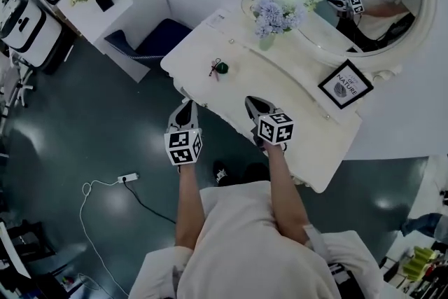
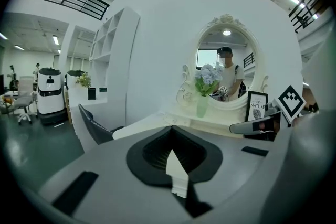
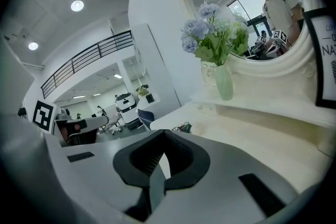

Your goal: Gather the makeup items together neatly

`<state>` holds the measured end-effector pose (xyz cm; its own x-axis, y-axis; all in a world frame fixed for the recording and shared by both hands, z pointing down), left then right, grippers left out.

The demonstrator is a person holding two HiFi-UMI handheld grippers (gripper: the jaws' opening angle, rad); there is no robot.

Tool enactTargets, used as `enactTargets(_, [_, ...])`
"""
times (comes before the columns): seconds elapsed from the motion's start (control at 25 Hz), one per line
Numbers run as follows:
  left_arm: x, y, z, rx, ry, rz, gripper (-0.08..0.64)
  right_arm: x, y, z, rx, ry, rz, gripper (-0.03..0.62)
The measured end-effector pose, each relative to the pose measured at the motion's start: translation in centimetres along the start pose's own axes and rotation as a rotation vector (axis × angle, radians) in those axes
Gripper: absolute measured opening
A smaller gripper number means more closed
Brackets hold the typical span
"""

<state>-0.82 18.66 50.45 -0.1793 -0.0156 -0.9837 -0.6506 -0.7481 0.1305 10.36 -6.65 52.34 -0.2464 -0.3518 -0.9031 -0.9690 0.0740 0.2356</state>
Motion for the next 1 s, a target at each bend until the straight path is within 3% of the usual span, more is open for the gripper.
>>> enactTargets(0.56, [-2.9, 4.2, 1.2, -0.124, 0.021, 0.09, 0.014, -2.3, 3.4, -1.3, -0.153, -0.056, 0.07, 0.04])
enactTargets(1.0, [-2.2, 13.6, 4.1, -0.228, -0.003, 0.116, 0.014, -0.3, 10.7, -4.2, -0.269, -0.056, 0.098, 0.04])
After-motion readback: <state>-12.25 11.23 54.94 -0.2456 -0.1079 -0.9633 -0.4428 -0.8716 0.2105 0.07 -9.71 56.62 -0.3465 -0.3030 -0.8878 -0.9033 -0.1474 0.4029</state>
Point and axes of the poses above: the fingertips, and each gripper's own axes: y forward along the fingers, z to its left, x out of its top, the point moved 10 cm from there along -y, backward along the fingers, and after that the axes turned 10 degrees about -z, right-handed, at the moved point
